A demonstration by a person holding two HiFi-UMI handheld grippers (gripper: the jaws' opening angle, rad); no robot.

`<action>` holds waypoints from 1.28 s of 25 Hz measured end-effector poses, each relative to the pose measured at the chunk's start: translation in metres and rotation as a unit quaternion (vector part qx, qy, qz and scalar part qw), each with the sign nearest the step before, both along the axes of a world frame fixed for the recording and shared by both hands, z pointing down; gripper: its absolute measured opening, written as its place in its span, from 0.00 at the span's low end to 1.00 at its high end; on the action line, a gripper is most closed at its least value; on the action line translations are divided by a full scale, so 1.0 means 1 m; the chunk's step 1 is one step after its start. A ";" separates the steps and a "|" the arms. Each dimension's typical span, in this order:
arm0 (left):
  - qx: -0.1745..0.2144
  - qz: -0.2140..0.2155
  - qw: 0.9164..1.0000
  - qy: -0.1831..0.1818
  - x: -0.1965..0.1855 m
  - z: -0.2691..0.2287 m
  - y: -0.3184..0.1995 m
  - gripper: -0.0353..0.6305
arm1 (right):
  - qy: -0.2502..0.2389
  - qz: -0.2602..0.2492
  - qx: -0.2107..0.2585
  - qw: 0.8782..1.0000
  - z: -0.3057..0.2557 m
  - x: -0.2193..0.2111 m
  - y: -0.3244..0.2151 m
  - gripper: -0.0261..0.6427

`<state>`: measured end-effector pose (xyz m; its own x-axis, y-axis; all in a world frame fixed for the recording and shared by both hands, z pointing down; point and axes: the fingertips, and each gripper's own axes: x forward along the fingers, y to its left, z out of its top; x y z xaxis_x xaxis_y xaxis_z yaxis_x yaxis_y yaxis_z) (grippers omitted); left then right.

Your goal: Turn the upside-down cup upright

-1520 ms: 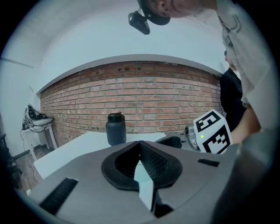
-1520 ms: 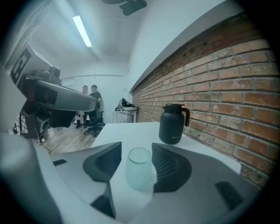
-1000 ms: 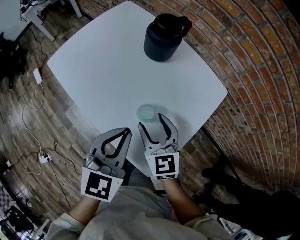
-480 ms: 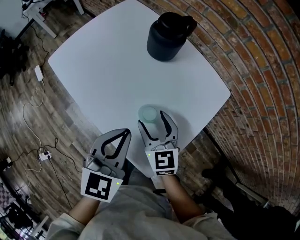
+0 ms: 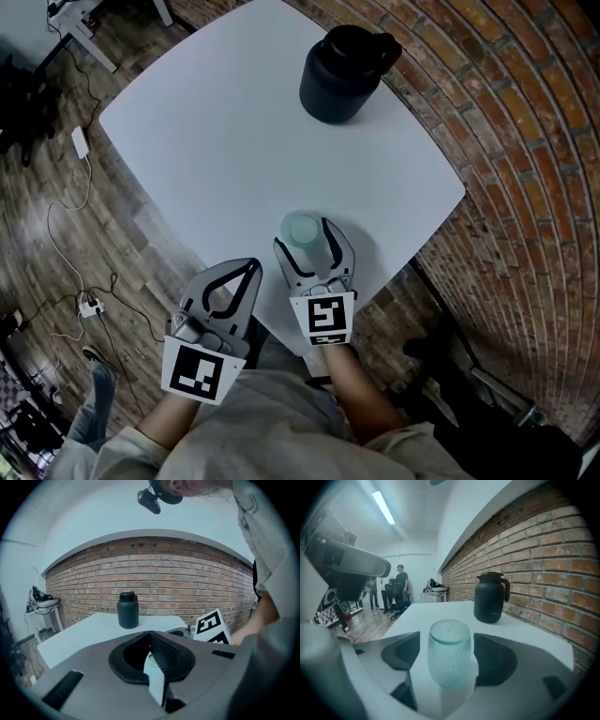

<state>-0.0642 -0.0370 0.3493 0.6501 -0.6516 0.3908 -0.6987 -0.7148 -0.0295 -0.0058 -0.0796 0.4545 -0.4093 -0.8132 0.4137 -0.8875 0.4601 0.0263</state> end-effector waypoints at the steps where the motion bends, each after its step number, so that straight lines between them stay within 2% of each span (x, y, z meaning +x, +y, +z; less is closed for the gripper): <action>1: 0.000 -0.001 1.000 0.000 -0.001 0.001 0.000 0.07 | 0.001 0.000 0.000 1.000 0.001 0.000 -0.001 0.55; 17: -0.006 -0.007 1.000 -0.002 -0.005 0.005 -0.006 0.07 | 0.005 -0.002 -0.005 1.000 0.016 -0.002 -0.013 0.56; 32: -0.011 -0.008 1.000 -0.004 -0.007 0.008 -0.006 0.07 | 0.009 0.000 0.017 1.000 0.013 -0.001 -0.015 0.54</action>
